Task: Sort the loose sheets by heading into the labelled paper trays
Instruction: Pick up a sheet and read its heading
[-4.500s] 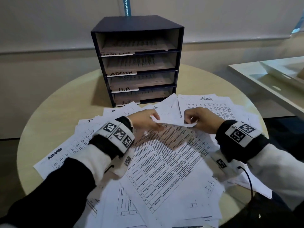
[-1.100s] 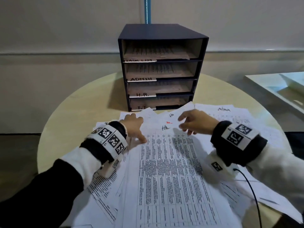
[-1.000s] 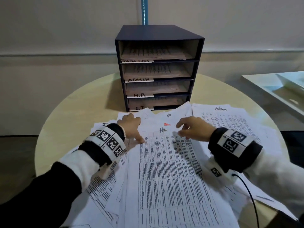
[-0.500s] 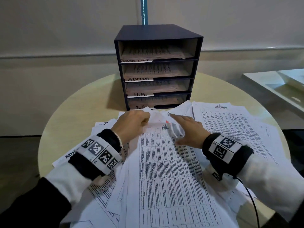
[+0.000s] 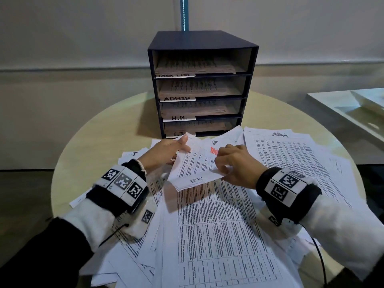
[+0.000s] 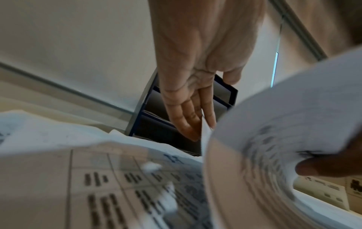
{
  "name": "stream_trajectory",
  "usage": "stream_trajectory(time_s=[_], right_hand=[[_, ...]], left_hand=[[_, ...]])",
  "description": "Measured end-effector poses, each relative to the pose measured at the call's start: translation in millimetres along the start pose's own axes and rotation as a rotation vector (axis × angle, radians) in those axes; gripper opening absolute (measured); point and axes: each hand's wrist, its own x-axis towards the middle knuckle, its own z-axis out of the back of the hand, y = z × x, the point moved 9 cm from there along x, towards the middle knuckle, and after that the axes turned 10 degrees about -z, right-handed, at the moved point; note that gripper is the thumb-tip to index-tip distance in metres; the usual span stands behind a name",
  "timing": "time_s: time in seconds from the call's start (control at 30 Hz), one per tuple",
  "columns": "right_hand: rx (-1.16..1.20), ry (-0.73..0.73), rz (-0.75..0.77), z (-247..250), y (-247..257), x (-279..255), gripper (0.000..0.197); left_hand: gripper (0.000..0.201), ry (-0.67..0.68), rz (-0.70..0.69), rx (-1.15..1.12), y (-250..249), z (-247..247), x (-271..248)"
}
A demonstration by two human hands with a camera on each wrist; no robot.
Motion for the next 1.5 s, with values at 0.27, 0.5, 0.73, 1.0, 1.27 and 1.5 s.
stream_trajectory(time_s=[0.27, 0.5, 0.73, 1.0, 1.27, 1.5], right_hand=[[0.149, -0.178, -0.112, 18, -19, 6, 0.01], [0.288, -0.361, -0.363, 71, -52, 23, 0.021], [0.237, -0.276, -0.736, 63, -96, 21, 0.055], [1.316, 0.169, -0.974, -31, -125, 2, 0.017], [1.298, 0.008, -0.916, -10, -129, 28, 0.011], [1.15, 0.384, -0.844, -41, -121, 7, 0.007]], left_hand=[[0.075, 0.096, -0.029, 0.03, -10, -9, -10], [0.058, -0.09, -0.115, -0.134, -19, 4, -4], [0.048, -0.273, 0.1, -0.386, 20, 4, 8], [0.096, -0.039, 0.131, -0.808, 35, -12, 35], [0.043, -0.282, 0.216, -0.544, 52, 15, 64], [0.042, -0.326, 0.271, -0.397, 63, 41, 101]])
